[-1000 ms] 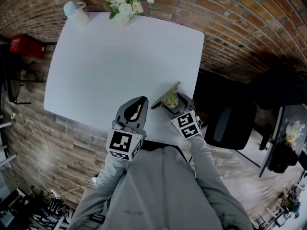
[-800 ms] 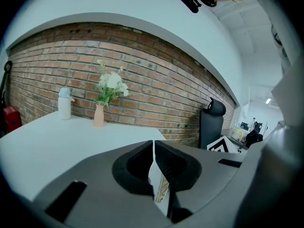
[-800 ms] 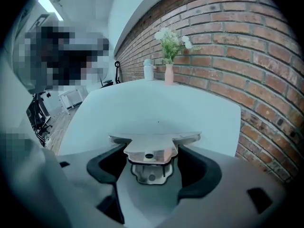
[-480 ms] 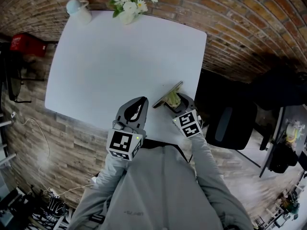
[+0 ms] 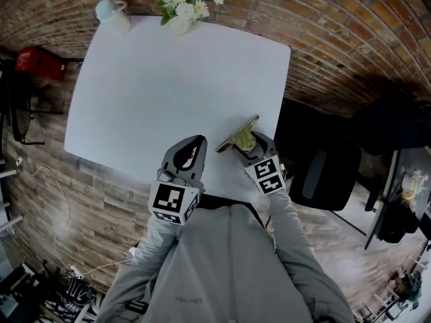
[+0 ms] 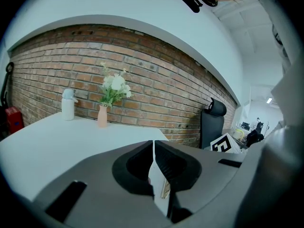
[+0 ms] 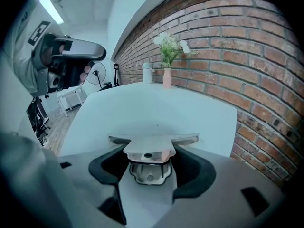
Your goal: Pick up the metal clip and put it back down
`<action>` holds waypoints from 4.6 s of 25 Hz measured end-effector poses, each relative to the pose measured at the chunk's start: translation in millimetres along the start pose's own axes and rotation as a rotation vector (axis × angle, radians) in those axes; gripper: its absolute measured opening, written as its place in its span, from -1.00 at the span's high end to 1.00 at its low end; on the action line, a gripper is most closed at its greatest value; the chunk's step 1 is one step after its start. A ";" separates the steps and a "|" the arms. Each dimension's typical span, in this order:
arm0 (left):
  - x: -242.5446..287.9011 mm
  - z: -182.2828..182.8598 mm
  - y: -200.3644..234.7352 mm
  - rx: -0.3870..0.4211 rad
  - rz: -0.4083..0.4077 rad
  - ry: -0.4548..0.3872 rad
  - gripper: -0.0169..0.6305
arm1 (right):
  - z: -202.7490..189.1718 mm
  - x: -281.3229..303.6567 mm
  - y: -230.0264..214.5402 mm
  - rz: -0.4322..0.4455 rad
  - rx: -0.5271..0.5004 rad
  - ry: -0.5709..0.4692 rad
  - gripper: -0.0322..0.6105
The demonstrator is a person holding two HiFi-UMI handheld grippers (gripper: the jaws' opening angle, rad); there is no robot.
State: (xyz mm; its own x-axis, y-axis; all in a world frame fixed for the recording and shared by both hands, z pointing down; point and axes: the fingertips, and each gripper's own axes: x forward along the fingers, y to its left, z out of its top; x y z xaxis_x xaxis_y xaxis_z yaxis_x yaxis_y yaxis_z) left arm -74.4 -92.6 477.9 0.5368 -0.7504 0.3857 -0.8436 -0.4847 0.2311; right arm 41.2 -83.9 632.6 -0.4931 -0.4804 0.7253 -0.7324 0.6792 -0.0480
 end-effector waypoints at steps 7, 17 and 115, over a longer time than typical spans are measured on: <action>-5.6 14.4 -1.9 0.022 0.003 -0.033 0.84 | 21.4 -22.8 -3.4 -0.024 0.008 -0.066 -0.03; -17.4 43.5 -15.0 0.065 -0.005 -0.097 0.84 | 77.7 -91.9 -15.7 -0.094 0.014 -0.265 -0.03; -2.0 -1.6 -16.2 0.011 -0.040 -0.018 0.87 | 15.7 -31.3 18.0 0.024 0.011 -0.106 -0.03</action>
State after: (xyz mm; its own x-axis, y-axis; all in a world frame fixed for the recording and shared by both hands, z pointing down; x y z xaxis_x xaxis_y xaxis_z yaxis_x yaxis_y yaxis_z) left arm -61.9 -82.5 474.7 0.5706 -0.7382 0.3599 -0.8211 -0.5194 0.2366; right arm 36.0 -65.3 598.3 -0.5569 -0.5209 0.6469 -0.7247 0.6852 -0.0722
